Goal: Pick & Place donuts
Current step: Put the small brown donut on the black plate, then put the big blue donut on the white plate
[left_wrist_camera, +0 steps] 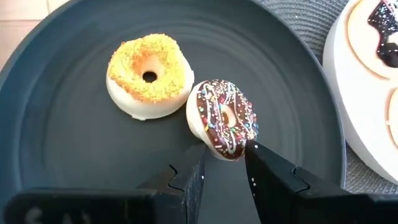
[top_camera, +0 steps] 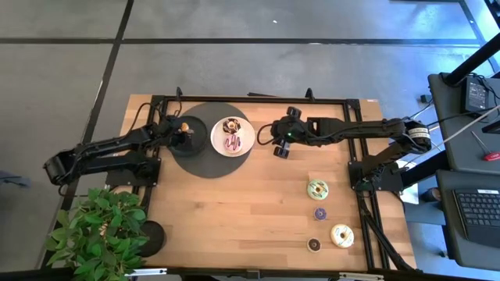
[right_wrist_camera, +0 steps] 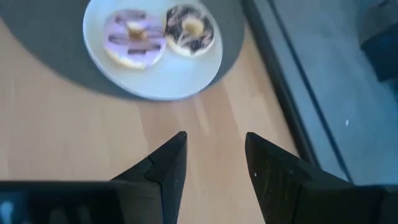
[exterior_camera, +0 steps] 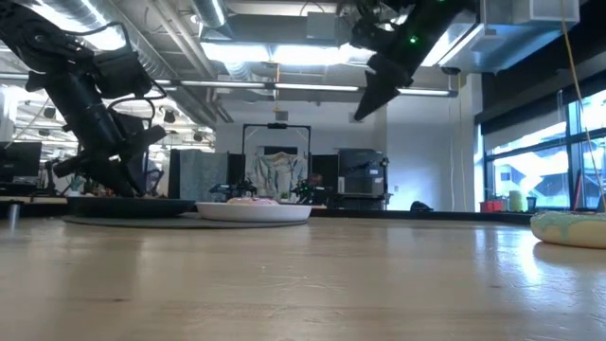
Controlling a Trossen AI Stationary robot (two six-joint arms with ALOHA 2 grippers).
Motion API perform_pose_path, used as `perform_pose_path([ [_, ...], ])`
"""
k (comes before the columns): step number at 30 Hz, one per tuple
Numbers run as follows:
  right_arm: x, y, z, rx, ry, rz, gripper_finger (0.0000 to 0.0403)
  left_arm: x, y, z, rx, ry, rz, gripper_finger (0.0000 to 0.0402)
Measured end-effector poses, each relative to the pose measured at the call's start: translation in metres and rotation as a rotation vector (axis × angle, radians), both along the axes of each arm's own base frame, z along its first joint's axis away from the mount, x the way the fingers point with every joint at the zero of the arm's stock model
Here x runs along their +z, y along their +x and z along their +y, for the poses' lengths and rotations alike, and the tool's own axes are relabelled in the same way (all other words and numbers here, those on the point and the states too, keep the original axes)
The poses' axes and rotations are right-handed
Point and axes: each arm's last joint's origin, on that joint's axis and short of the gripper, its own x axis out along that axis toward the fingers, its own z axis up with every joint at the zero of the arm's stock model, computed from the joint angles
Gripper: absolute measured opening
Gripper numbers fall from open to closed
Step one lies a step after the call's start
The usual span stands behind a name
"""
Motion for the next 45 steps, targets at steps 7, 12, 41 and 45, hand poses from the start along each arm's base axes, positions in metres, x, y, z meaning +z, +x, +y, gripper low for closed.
perform_pose_path([
  [7,-0.004,-0.015,0.002,-0.067,0.073,0.101,0.0165,0.011,-0.001,0.001,0.001,0.041,0.074,0.0113],
  [12,-0.002,-0.027,0.004,-0.116,0.125,0.133,0.0165,0.022,0.0,0.003,-0.001,0.05,0.093,0.0114],
  [41,-0.109,-0.105,0.085,-0.368,0.73,0.604,0.0165,0.059,0.051,-0.021,-0.481,0.331,-0.298,0.0115],
  [45,-0.116,-0.104,0.085,-0.357,0.74,0.562,0.016,0.059,0.052,-0.022,-0.479,0.337,-0.295,0.0114],
])
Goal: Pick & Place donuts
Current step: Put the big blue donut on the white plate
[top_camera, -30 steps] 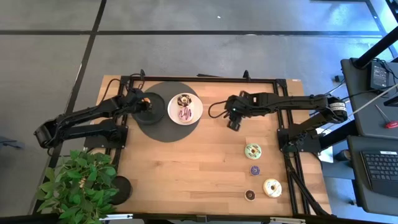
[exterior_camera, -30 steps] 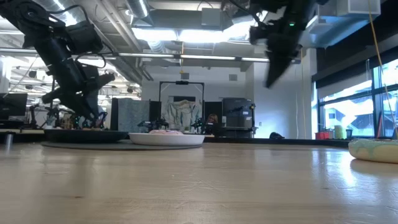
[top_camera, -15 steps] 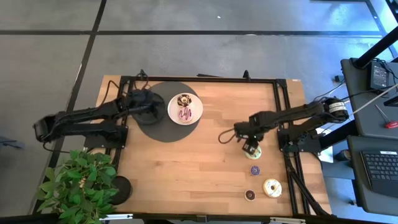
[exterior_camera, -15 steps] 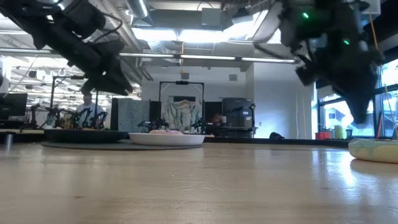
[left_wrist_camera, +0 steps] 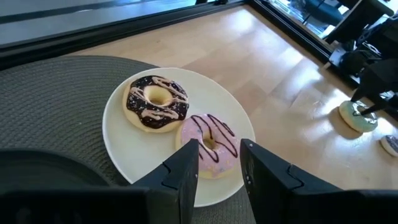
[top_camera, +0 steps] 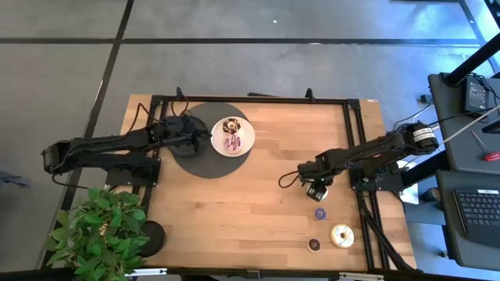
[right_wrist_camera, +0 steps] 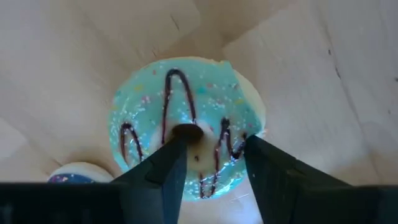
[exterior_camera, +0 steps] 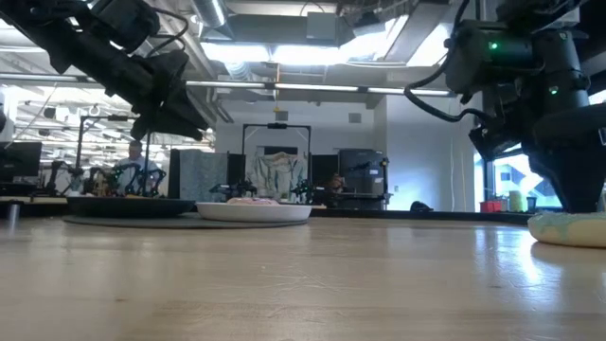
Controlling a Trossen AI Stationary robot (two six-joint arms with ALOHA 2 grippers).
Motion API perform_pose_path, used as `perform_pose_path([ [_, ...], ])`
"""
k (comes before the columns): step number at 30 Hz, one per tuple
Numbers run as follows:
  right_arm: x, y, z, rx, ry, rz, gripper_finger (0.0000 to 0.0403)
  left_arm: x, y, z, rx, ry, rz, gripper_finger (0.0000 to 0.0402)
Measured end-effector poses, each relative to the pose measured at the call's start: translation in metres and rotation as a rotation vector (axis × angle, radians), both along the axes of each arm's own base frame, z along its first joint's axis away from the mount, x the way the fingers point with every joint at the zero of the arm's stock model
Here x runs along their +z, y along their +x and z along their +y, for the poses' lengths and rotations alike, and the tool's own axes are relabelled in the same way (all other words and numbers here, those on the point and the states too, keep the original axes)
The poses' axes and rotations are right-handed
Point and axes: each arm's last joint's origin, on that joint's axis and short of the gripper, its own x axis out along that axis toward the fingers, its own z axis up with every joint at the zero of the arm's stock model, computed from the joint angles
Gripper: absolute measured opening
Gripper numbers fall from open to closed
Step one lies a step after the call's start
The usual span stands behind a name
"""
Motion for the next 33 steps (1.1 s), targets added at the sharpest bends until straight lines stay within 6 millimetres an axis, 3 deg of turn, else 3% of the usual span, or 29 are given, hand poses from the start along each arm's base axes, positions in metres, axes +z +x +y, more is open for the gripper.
perform_pose_path([
  [4,0.0,0.0,0.0,0.01,-0.016,-0.004,0.0118,0.0,0.0,0.0,0.007,0.003,0.001,0.0117],
  [10,0.009,0.01,0.0,0.083,-0.034,-0.064,0.0017,0.0,0.0,0.0,0.015,0.007,0.003,0.0118],
  [17,0.06,0.053,-0.013,0.243,-0.286,-0.344,0.0019,0.0,0.0,0.001,0.004,0.028,0.014,0.0116],
  [22,0.105,0.094,-0.046,0.447,-0.436,-0.714,0.0007,0.0,0.0,0.001,0.004,0.028,0.014,0.0114],
  [25,0.122,0.104,-0.076,0.503,-0.472,-0.877,0.0007,0.0,0.0,0.001,0.004,0.028,0.014,0.0114],
  [28,0.121,0.108,-0.108,0.476,-0.488,-0.939,0.0007,0.0,0.0,0.001,0.004,0.028,0.014,0.0114],
  [33,0.097,0.122,-0.146,0.468,-0.455,-0.98,0.0007,0.0,0.0,0.0,0.003,0.028,0.014,0.0114],
])
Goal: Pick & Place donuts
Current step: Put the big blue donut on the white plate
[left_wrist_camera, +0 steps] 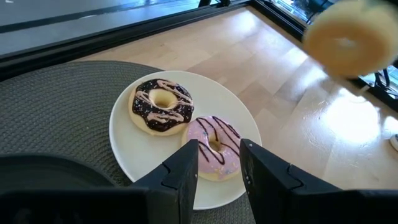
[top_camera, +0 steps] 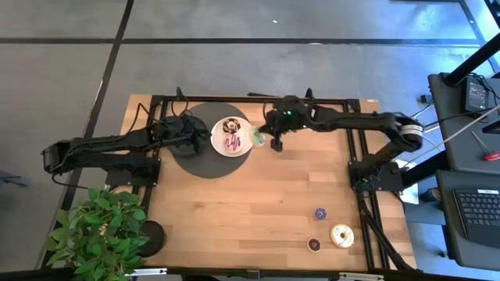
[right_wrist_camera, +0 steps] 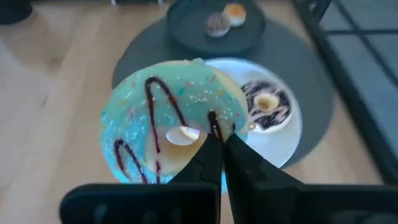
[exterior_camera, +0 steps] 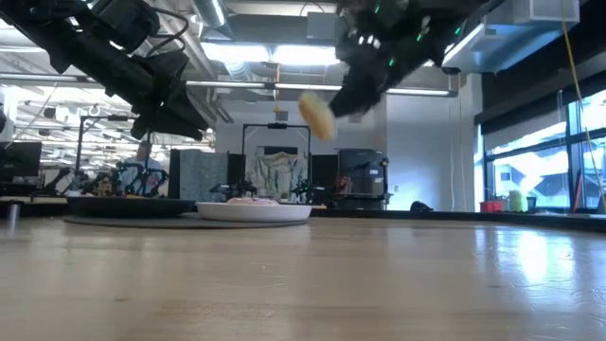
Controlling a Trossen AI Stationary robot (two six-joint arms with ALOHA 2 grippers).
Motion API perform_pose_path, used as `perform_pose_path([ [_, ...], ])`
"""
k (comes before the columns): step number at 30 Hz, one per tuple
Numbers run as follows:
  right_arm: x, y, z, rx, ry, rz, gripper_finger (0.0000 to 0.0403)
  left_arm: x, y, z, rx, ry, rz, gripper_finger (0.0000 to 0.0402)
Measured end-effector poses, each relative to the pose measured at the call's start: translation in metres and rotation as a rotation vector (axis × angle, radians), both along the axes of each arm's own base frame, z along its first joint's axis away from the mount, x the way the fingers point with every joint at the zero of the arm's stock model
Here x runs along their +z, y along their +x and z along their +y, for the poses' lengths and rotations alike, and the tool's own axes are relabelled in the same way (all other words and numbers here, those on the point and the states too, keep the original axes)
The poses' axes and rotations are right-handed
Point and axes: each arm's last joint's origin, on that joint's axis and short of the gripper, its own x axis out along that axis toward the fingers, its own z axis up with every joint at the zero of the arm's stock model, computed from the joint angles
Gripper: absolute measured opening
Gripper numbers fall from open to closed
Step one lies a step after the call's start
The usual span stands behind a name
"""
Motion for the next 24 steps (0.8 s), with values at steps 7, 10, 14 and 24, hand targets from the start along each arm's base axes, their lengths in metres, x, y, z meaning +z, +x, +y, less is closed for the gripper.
perform_pose_path([
  [7,-0.041,0.028,-0.039,0.017,0.071,0.074,0.0007,0.0,0.0,0.0,0.0,0.0,0.0,0.0114],
  [10,-0.048,0.044,-0.051,0.032,0.066,0.108,0.0007,0.0,0.0,0.0,0.0,-0.001,0.001,0.0114],
  [14,-0.056,0.059,-0.065,0.046,0.062,0.172,0.0008,-0.001,0.0,0.0,0.0,-0.004,0.007,0.0114],
  [24,-0.075,0.072,-0.071,0.06,0.053,0.21,0.0009,-0.001,0.0,0.0,-0.001,-0.004,0.007,0.0114],
])
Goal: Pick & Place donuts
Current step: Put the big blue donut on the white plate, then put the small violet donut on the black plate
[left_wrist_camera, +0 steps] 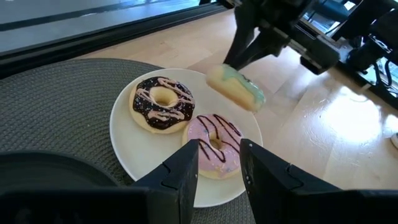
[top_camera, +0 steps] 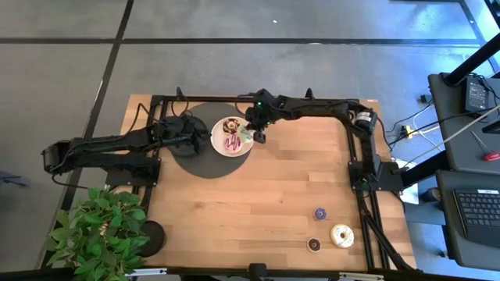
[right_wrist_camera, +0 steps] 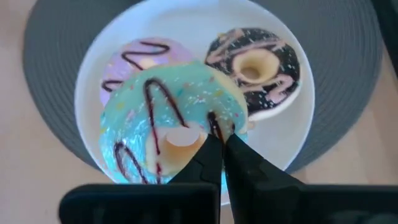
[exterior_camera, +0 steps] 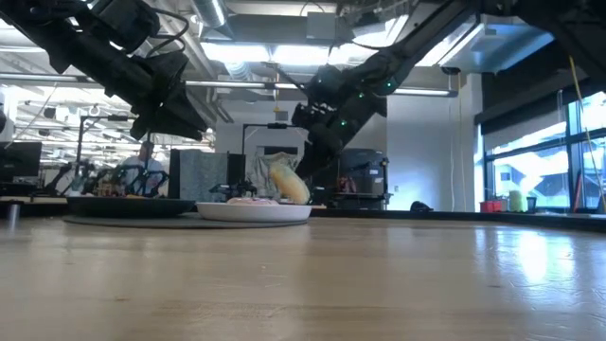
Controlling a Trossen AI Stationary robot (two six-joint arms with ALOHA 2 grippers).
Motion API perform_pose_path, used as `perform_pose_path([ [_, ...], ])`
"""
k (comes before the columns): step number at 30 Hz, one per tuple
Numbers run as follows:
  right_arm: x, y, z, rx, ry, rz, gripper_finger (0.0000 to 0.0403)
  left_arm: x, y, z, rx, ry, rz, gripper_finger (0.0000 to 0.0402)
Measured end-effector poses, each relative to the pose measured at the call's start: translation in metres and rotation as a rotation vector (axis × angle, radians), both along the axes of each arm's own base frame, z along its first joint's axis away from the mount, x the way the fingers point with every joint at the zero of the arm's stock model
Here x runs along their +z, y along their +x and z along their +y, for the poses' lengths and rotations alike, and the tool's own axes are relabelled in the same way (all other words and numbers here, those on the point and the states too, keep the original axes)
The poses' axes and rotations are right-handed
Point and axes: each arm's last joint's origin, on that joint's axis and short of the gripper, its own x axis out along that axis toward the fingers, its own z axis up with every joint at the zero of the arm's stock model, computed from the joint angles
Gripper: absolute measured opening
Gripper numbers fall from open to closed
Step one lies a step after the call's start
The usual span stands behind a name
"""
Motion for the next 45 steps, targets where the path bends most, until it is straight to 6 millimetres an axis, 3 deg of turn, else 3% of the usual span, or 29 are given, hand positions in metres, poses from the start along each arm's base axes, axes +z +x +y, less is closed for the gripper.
perform_pose_path([
  [10,-0.019,0.004,-0.002,0.005,0.006,0.027,0.0023,0.0,0.0,0.0,0.001,0.0,0.0,0.0114],
  [23,-0.02,0.003,-0.004,-0.024,-0.083,0.067,0.0136,0.0,0.0,0.0,0.001,0.001,0.001,0.0114],
  [26,-0.013,0.002,-0.006,-0.071,-0.132,0.101,0.0155,0.0,0.0,0.0,0.001,0.0,0.001,0.0114],
  [30,0.01,-0.002,-0.003,-0.08,-0.135,0.088,0.0169,0.0,0.0,0.0,0.002,-0.001,0.006,0.0114],
  [38,0.054,-0.019,0.033,-0.024,-0.076,0.135,0.0173,-0.002,-0.001,0.0,0.002,-0.008,0.021,0.0114],
  [45,0.082,-0.054,0.107,0.012,0.164,0.418,0.0173,-0.006,-0.003,-0.001,0.001,-0.026,0.062,0.0114],
])
